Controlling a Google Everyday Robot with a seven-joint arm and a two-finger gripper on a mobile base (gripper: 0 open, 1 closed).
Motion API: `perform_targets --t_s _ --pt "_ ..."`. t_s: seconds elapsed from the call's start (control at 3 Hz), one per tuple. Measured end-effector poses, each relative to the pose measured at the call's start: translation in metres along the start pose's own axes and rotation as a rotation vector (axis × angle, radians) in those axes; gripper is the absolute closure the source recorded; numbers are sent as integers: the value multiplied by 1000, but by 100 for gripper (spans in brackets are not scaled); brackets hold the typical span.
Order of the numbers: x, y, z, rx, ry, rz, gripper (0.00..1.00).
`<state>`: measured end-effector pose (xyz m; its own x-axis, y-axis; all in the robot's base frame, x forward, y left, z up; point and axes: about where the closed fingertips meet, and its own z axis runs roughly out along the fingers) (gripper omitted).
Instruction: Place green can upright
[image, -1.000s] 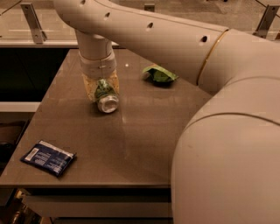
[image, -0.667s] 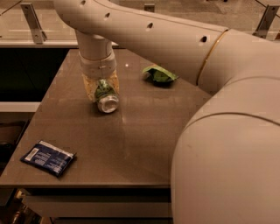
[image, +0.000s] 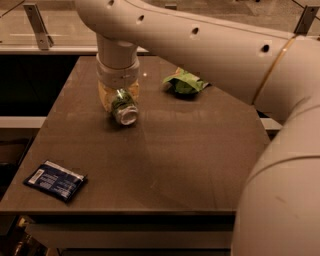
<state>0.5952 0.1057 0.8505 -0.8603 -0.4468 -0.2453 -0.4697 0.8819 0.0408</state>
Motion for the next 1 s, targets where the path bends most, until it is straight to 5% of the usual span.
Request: perform_targets --t_s 1.0 --pt "0 -34 -54 -103 -246 -179 100"
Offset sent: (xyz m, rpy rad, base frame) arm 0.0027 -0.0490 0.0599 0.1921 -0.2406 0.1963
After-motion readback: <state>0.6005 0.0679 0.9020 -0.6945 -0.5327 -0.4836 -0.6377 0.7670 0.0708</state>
